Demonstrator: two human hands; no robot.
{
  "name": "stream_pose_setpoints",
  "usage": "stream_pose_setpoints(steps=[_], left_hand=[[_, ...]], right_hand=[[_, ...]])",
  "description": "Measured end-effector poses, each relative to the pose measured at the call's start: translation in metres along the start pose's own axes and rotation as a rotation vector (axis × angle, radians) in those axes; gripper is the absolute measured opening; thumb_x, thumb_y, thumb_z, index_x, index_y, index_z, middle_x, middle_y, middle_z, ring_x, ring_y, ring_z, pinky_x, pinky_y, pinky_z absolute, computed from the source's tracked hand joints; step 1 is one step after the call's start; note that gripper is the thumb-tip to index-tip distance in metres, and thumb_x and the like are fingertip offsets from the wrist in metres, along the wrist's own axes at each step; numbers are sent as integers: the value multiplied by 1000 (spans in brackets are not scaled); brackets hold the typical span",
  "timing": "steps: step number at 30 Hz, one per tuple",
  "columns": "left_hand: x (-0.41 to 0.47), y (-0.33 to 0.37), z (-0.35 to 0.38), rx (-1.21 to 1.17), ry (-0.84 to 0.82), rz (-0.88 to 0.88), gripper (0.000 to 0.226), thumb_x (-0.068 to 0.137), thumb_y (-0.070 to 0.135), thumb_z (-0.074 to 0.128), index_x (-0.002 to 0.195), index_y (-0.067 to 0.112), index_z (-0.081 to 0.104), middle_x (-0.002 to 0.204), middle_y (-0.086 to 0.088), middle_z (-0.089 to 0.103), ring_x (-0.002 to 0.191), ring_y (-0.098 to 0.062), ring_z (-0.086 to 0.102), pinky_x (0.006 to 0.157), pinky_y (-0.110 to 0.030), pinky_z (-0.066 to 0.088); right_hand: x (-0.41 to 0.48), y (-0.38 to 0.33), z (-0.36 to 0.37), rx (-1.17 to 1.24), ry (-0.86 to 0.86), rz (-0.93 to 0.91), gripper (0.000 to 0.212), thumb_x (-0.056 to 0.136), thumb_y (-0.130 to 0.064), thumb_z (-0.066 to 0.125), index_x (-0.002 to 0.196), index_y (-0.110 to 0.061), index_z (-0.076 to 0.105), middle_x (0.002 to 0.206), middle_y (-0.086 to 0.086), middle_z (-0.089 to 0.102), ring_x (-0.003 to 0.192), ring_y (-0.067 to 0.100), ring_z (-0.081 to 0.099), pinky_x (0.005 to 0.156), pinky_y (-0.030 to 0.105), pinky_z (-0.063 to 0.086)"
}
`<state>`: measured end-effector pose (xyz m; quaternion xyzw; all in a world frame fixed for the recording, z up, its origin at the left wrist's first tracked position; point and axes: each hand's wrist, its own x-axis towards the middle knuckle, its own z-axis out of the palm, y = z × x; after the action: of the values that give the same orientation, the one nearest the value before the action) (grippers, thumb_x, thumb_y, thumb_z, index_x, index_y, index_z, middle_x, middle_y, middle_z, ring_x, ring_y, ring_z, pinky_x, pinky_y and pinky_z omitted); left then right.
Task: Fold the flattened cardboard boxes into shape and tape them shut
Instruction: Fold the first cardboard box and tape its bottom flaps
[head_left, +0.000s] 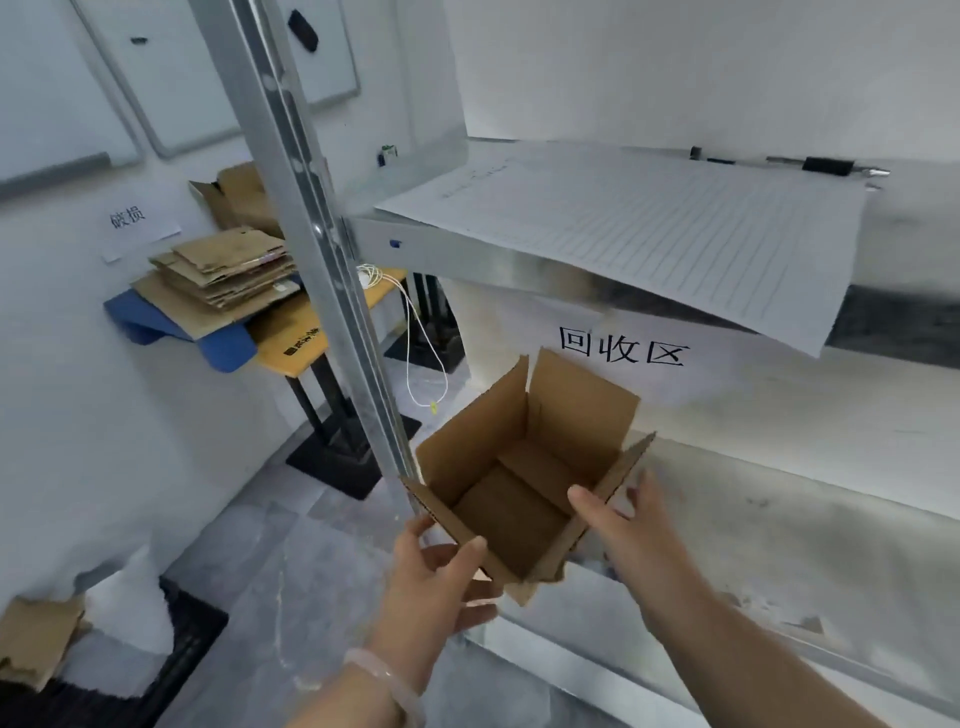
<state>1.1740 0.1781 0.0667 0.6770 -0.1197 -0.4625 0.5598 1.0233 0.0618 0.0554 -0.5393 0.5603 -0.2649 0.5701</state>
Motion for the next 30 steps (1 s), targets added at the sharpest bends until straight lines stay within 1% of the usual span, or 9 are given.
stream_pose_setpoints(steps=[3, 7, 10, 12, 16, 19, 22, 27, 30], left_hand=[[6, 2, -14, 84, -152, -51, 46, 85, 29, 71, 121, 27, 42, 110, -10, 61, 81, -30, 72, 77, -50, 59], [21, 1, -36, 430, -284, 96, 27, 88, 36, 66, 112, 32, 53, 114, 7, 62, 93, -13, 67, 83, -36, 58], [31, 2, -52, 603, -343, 254, 26, 90, 34, 63, 115, 37, 56, 118, 17, 58, 97, 1, 60, 64, -10, 51], [39, 2, -57, 641, -380, 328, 33, 90, 34, 63, 120, 40, 52, 122, 19, 54, 106, 4, 54, 71, -7, 48], [52, 2, -59, 725, -440, 452, 43, 90, 35, 63, 126, 47, 44, 126, 33, 41, 122, 1, 44, 105, -26, 41], [58, 2, -61, 899, -414, 628, 47, 91, 35, 61, 133, 43, 41, 129, 26, 41, 122, 1, 40, 105, -15, 34], [59, -6, -66, 973, -319, 768, 49, 88, 32, 64, 133, 40, 44, 131, 21, 38, 121, 0, 37, 109, -24, 37], [52, -23, -81, 776, 30, 610, 82, 82, 19, 74, 147, 33, 25, 140, 14, 21, 131, -9, 24, 114, -36, 25], [62, -26, -86, 700, -41, 541, 100, 81, 17, 74, 152, 33, 5, 153, 18, 7, 144, -14, 17, 116, -45, 27]], right_hand=[[-12, -1, 24, -82, -87, 24, 77, 82, -42, 73, 140, -48, 23, 111, -24, 46, 114, 20, 57, 99, 48, 50], [1, -7, 39, -78, -26, 14, 59, 77, -31, 56, 130, -52, 39, 119, -16, 60, 99, 18, 66, 84, 48, 58], [4, -20, 46, -70, -27, -10, 42, 93, -22, 44, 127, -47, 47, 104, -9, 67, 90, 19, 68, 73, 44, 61], [5, -27, 51, -31, -33, -30, 41, 102, -25, 40, 132, -52, 40, 112, -11, 63, 100, 19, 64, 84, 45, 58], [6, -28, 62, 148, -24, 6, 51, 104, -41, 39, 153, -39, 23, 136, -8, 53, 124, 19, 53, 109, 48, 41], [4, -24, 65, 151, -21, 0, 47, 103, -42, 42, 149, -38, 33, 123, -15, 60, 118, 15, 57, 108, 46, 43], [-4, -18, 64, 140, -38, 21, 20, 104, -34, 42, 115, -49, 51, 94, -18, 71, 101, 10, 65, 96, 43, 52], [-17, 0, 74, 107, -16, 73, 31, 103, -43, 42, 133, -35, 46, 113, -11, 62, 114, 17, 58, 106, 45, 44], [-20, 15, 81, 80, 7, 115, 26, 103, -47, 38, 124, -36, 46, 122, -9, 60, 120, 17, 54, 111, 47, 40]])
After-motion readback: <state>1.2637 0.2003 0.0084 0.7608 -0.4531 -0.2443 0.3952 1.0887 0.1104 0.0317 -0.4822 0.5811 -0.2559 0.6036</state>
